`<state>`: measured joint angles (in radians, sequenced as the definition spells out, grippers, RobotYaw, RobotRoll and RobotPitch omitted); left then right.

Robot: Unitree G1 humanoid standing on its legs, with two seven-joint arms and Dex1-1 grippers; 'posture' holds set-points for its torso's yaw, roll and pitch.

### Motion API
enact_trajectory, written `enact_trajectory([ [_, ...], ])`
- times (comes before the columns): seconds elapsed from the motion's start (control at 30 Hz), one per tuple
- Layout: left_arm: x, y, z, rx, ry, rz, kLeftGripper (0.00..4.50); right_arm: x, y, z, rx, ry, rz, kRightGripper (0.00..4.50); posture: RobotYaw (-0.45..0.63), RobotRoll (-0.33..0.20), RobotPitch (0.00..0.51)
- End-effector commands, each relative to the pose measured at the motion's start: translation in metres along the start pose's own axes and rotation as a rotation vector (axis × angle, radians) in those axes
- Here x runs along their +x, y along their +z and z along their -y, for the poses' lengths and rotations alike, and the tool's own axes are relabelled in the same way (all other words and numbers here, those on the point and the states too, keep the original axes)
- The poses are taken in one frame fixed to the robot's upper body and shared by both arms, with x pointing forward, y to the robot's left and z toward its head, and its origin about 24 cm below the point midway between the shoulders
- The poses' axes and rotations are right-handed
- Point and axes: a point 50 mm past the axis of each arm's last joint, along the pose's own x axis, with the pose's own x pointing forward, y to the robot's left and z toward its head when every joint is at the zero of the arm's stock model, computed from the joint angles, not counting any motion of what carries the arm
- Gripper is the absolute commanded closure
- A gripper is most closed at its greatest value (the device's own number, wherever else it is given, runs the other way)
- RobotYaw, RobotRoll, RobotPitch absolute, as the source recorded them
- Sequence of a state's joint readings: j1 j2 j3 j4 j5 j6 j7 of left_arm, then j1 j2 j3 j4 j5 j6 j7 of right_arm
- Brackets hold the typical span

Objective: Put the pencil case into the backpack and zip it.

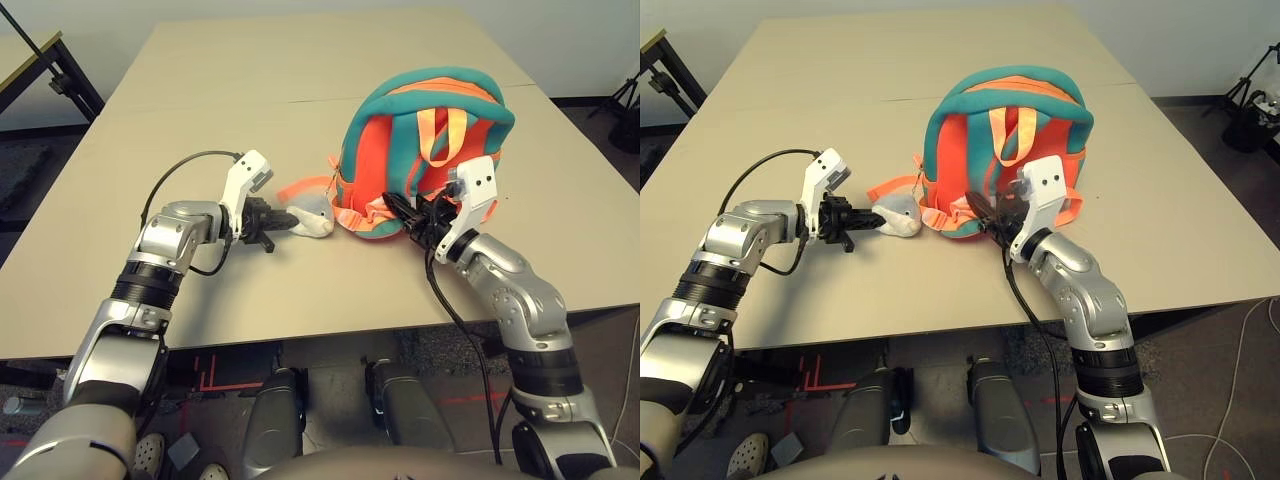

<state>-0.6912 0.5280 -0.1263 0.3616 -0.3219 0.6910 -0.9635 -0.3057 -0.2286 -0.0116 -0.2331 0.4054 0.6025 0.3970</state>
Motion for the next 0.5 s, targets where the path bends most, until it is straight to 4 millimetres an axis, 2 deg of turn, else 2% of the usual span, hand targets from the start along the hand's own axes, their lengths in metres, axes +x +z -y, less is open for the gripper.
enact_trajectory([
  [0.03,-0.002,0.009,0.005,0.001,-0.011,0.034,2.11,-0.002,-0.004,-0.002,0.027,0.032,-0.063,2.92,-0.08,0.0,0.135],
  [0.07,-0.002,0.009,0.006,0.003,-0.013,0.032,1.72,-0.003,-0.003,-0.002,0.029,0.035,-0.067,2.65,-0.08,0.0,0.135],
  [0.2,0.0,0.007,0.009,0.007,-0.017,0.024,0.15,-0.009,0.003,0.0,0.032,0.039,-0.079,1.11,-0.09,0.0,0.137],
  [0.23,0.0,0.006,0.009,0.008,-0.019,0.022,0.0,-0.011,0.004,0.001,0.033,0.041,-0.084,0.78,-0.09,0.0,0.137],
  [0.3,0.001,0.005,0.011,0.009,-0.023,0.018,0.0,-0.017,0.008,0.002,0.034,0.052,-0.1,0.02,-0.1,0.0,0.138],
  [0.5,0.003,0.005,0.011,0.012,-0.033,0.014,0.0,-0.04,0.019,0.006,0.009,0.085,-0.153,0.02,-0.12,0.0,0.142],
])
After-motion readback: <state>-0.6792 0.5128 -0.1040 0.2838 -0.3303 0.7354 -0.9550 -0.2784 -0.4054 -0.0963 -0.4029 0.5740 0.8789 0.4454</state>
